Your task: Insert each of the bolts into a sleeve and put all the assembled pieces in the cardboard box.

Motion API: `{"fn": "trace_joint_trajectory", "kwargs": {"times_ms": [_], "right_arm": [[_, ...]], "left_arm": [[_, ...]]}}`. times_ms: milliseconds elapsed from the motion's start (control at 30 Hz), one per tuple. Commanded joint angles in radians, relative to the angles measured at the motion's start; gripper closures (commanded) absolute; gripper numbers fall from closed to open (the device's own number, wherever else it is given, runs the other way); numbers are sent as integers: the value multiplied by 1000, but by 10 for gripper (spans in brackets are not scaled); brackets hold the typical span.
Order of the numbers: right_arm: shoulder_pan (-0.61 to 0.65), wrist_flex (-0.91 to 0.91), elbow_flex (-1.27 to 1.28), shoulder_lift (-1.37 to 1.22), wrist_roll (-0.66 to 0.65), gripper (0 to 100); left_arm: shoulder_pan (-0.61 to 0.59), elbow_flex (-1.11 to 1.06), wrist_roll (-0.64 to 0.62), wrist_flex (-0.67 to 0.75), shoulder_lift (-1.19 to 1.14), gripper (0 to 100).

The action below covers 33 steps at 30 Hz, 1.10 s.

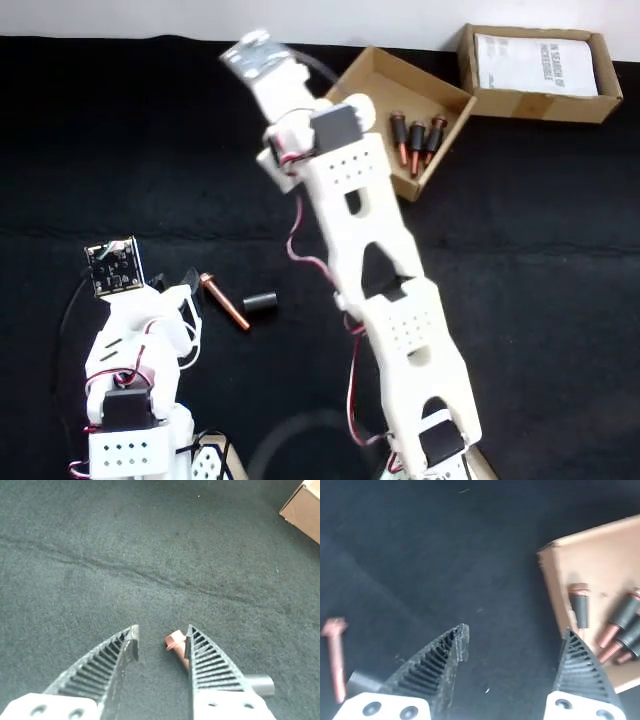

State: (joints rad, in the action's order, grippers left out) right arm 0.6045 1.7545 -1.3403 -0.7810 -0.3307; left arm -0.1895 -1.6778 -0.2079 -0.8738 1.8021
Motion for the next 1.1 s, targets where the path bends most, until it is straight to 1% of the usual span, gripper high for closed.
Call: {"fn": "trace_joint_trajectory", "kwargs": {"times_ms": [0, 133, 233, 333, 433, 500, 633, 933, 1067], "right_arm": [[93, 12, 226, 205, -100, 735], [177, 12, 533, 369, -247, 735], [216, 12, 743, 464, -344, 735], [254, 7, 924, 499, -361, 735], [292, 8, 1061, 509, -361, 735], [305, 10, 1127, 527, -361, 735], [314, -8, 1182, 556, -361, 735], [309, -254, 1181, 555, -367, 735], [309, -358, 1191, 549, -367, 735]], "left_arm": [[-10, -18, 3, 2, 7, 839], [-79, -18, 3, 5, 8, 838], [-133, -18, 3, 5, 8, 838], [-208, -18, 3, -2, 8, 839], [-325, -18, 3, -6, 7, 839], [-394, -18, 3, -38, 7, 839], [-479, -18, 3, -86, 8, 839], [-746, -18, 3, -97, 7, 839], [-835, -18, 3, -97, 7, 839]]}}
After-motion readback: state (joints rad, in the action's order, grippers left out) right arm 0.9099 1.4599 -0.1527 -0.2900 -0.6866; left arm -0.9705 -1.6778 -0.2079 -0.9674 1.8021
